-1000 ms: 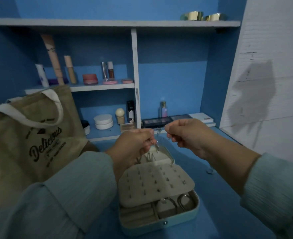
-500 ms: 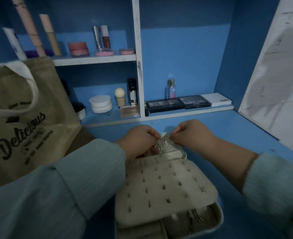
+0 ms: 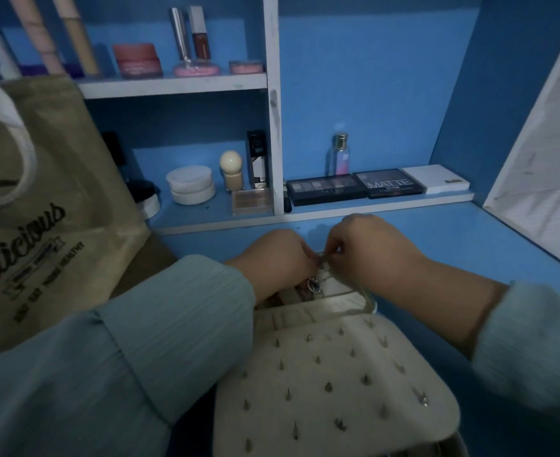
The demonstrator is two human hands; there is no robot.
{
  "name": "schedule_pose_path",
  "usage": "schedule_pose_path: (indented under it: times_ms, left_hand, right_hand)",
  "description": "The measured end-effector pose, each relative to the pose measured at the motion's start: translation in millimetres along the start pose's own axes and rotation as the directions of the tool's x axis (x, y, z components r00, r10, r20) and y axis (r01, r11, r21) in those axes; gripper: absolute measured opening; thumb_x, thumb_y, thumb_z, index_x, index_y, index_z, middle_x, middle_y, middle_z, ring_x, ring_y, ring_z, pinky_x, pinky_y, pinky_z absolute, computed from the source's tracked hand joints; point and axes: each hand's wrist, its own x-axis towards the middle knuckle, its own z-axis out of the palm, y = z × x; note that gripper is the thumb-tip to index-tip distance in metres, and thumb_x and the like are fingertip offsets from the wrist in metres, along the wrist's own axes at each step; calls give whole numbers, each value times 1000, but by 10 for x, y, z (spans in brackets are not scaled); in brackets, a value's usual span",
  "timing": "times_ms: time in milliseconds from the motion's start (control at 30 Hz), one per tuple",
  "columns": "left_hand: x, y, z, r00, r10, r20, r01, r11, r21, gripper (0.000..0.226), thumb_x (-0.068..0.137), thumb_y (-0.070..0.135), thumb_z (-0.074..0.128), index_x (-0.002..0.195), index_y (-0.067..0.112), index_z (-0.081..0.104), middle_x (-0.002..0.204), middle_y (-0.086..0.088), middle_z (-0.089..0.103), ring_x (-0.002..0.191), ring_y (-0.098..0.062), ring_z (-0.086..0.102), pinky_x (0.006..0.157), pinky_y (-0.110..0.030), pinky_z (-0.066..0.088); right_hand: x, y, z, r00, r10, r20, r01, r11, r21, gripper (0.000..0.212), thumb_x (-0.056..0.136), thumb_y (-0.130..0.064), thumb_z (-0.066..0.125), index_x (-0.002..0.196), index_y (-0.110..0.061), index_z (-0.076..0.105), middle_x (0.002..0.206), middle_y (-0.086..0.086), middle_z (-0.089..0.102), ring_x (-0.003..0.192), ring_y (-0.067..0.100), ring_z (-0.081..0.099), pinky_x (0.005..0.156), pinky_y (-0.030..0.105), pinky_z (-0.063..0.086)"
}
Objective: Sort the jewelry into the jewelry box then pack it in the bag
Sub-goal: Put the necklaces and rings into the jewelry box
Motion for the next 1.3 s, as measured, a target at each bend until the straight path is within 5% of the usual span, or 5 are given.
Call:
schedule_pose_path:
  times_ms: [200,433,800,1100,1300]
  left_hand:
    - [91,15,-13,999,-31,21,29,994,109,25,87,28,59,108,16,68,98,-5,67,82,-16,60,67,-26,48]
    - [134,65,-57,998,-37,53,25,979,202,23,85,32,63,95,12,63,79,0,54,77,-14,52,52,-20,37]
    - [113,93,-56,997,-57,57,46,981,188,39,83,36,66,114,13,64,109,-3,63,90,-15,56,67,-22,43]
    - [28,98,-74,995,-53,85,44,993,109,28,80,26,67,103,11,62,105,-5,62,97,-21,58,87,-31,48]
    - [2,134,-93,988,-97,121,68,972,227,31,83,43,62,96,15,68,101,-3,62,92,-17,57,80,-27,46]
  right_hand:
    - [14,22,-49,997,-48,53,49,999,-4,16,84,-16,58,92,-25,69,86,-5,47,82,13,45,62,22,34]
    - [20,42,-125,993,-79,89,76,996,41,13,82,-18,63,89,-26,72,83,-6,50,79,11,48,68,22,36]
    - [83,-29,-128,977,-68,201,103,981,-167,21,89,-25,56,102,-17,71,102,6,59,94,22,55,73,28,47]
    - [105,-27,-168,955,-18,296,67,986,-153,21,89,-18,53,102,-12,69,102,7,65,91,21,60,74,29,49]
    - [53,-9,-215,950,-11,314,59,988,-142,20,88,-21,56,99,-10,69,100,8,65,89,22,60,74,30,48]
